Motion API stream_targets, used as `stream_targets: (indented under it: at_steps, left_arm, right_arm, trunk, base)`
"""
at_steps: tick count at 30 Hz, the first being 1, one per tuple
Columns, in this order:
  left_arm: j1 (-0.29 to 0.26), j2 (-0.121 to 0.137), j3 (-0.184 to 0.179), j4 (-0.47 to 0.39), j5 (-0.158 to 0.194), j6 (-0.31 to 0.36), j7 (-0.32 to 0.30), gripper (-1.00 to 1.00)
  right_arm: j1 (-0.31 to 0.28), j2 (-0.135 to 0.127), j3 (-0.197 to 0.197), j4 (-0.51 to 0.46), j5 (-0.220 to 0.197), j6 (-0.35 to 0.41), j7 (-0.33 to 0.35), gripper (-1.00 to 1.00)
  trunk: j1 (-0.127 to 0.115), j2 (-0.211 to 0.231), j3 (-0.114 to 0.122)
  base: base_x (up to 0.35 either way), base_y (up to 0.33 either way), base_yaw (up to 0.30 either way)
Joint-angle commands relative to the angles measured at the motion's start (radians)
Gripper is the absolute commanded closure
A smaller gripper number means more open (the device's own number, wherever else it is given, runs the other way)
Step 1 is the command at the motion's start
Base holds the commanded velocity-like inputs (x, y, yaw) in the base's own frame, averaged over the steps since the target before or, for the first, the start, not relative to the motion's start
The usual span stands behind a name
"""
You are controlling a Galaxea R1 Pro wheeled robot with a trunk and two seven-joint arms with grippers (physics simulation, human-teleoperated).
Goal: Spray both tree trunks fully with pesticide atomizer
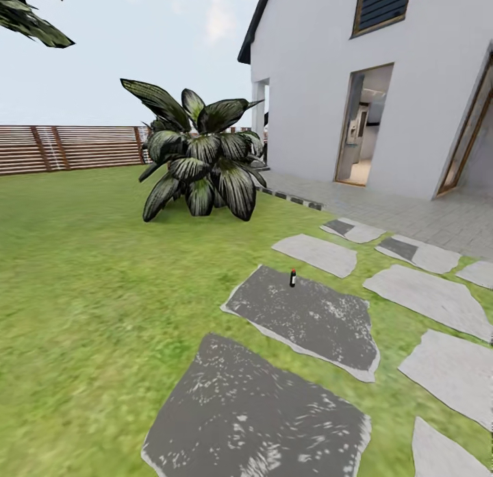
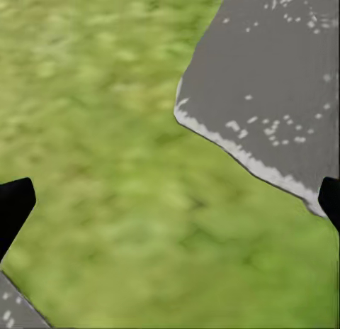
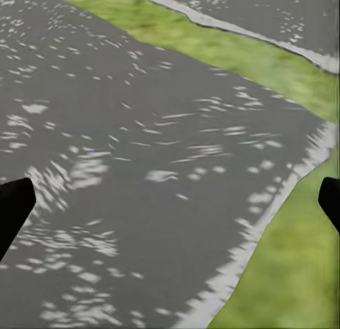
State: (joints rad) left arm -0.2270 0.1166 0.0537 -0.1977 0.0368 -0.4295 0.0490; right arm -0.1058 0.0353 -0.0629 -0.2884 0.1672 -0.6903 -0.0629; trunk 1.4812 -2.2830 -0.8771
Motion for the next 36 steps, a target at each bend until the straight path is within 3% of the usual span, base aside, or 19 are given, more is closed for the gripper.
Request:
stream_targets:
  at_steps: [1, 13, 36]
  left_arm:
    - [0.000, 0.000, 0.000, 0.000, 0.000, 0.000, 0.000, -1.00]
    - [0.000, 0.000, 0.000, 0.000, 0.000, 0.000, 0.000, -1.00]
    - [0.000, 0.000, 0.000, 0.001, 0.000, 0.000, 0.000, -1.00]
  right_arm:
    - [0.000, 0.000, 0.000, 0.000, 0.000, 0.000, 0.000, -1.00]
    - [0.000, 0.000, 0.000, 0.000, 0.000, 0.000, 0.000, -1.00]
    - [0.000, 0.000, 0.000, 0.000, 0.000, -0.001, 0.000, -1.00]
  trunk:
    - [0.000, 0.000, 0.000]
    - [0.000, 0.000, 0.000]
    - [0.000, 0.000, 0.000]
  base:
    - [0.339, 0.000, -0.261]
    - [0.339, 0.000, -0.242]
    - [0.339, 0.000, -0.007]
